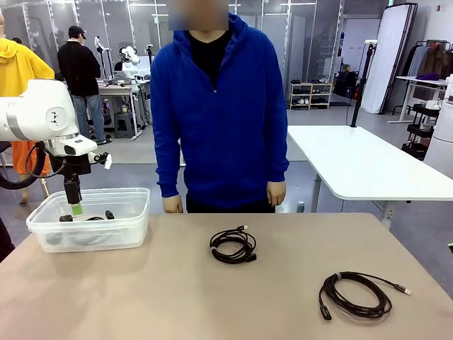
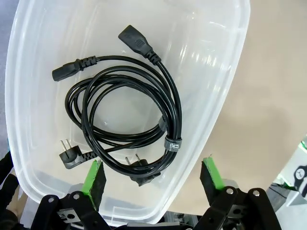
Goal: Organize and store the cables.
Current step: Place the Power Cable into the Organizing box, then place the USB Extension Cable into the Organizing box.
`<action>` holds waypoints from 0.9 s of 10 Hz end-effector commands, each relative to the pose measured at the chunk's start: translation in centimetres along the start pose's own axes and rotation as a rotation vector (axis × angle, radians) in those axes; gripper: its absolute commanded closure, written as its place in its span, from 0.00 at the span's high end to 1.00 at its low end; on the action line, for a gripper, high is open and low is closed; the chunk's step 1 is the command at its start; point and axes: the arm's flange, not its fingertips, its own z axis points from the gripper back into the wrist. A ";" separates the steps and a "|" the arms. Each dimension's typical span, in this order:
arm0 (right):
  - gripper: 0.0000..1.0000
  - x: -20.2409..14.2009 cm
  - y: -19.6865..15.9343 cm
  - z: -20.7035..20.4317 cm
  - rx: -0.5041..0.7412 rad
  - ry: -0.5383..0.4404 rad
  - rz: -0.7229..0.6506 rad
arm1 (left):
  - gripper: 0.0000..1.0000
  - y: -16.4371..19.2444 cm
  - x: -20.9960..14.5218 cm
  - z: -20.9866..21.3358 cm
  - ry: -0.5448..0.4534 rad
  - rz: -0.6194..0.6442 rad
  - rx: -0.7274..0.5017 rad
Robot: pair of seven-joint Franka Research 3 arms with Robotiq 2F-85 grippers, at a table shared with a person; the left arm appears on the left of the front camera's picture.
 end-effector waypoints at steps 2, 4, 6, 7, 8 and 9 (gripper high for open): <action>1.00 0.3 -0.2 0.0 -0.010 -0.010 -0.017 | 1.00 0.1 -0.1 0.0 0.009 0.000 0.009; 1.00 0.3 -0.2 0.0 -0.010 -0.010 -0.017 | 1.00 0.1 -0.1 0.0 0.009 0.000 0.009; 1.00 0.3 -0.2 0.0 -0.010 -0.010 -0.017 | 1.00 0.1 -0.1 0.0 0.009 0.000 0.009; 1.00 0.3 -0.2 0.0 -0.010 -0.010 -0.017 | 1.00 0.1 -0.1 0.0 0.009 0.000 0.009; 1.00 0.3 -0.2 0.0 -0.010 -0.010 -0.017 | 1.00 0.1 -0.1 0.0 0.009 0.000 0.009; 1.00 0.3 -0.2 0.0 -0.010 -0.010 -0.017 | 1.00 0.1 -0.1 0.0 0.009 0.000 0.009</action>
